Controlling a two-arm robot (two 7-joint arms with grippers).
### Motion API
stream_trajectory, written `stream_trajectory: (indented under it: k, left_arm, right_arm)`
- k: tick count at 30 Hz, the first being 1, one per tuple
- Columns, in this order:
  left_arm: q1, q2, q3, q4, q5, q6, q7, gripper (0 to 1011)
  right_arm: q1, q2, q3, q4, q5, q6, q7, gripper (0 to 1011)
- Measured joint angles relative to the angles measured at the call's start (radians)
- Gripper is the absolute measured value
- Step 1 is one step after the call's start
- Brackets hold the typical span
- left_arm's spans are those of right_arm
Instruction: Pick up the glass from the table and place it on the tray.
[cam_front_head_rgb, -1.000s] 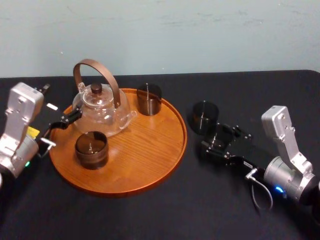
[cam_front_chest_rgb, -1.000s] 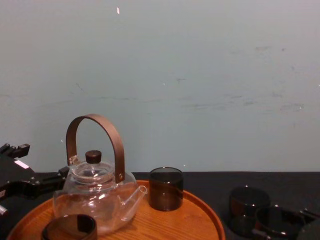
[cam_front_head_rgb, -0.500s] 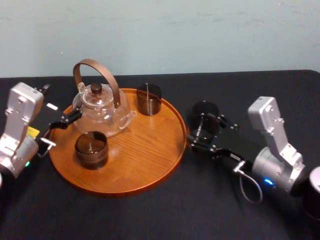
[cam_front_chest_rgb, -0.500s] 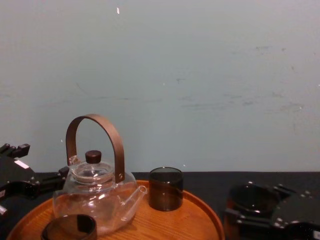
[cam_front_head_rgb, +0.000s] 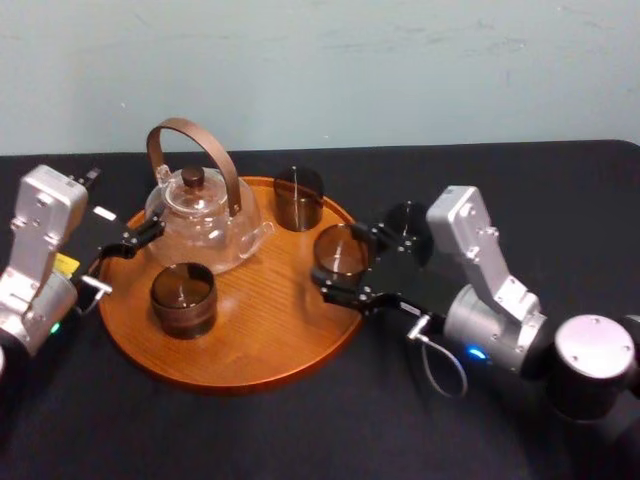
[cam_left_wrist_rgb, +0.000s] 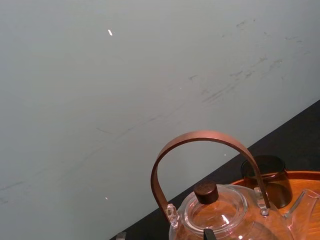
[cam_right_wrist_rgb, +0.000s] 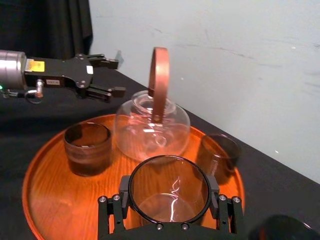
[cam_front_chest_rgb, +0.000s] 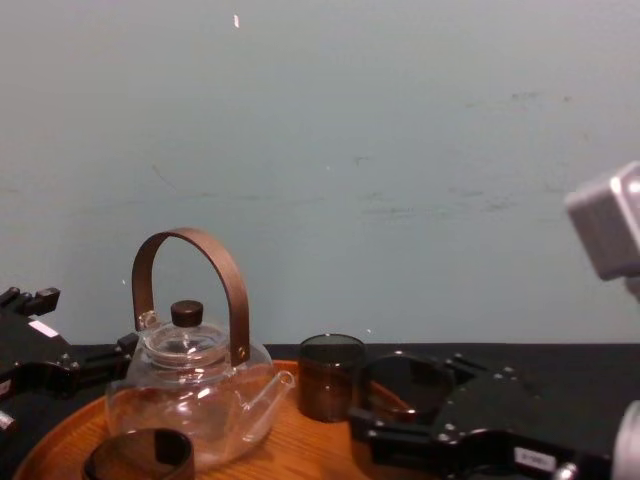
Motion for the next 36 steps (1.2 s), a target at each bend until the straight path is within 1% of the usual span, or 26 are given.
stream_trajectory:
  k: [5,14,36]
  left_arm:
    - [0.000,0.000,0.000,0.000,0.000,0.000,0.000,1001]
    - [0.000,0.000,0.000,0.000,0.000,0.000,0.000,1001]
    - [0.000,0.000,0.000,0.000,0.000,0.000,0.000,1001]
  right_arm:
    - [0.026,-0.029,-0.028,0.031,-0.008,-0.002,0.003,907]
    - [0.055,-0.061,-0.062,0.073,-0.020,-0.004,0.009,907]
    - [0.095,-0.106,-0.107,0.175,-0.022,-0.012,0.034,907]
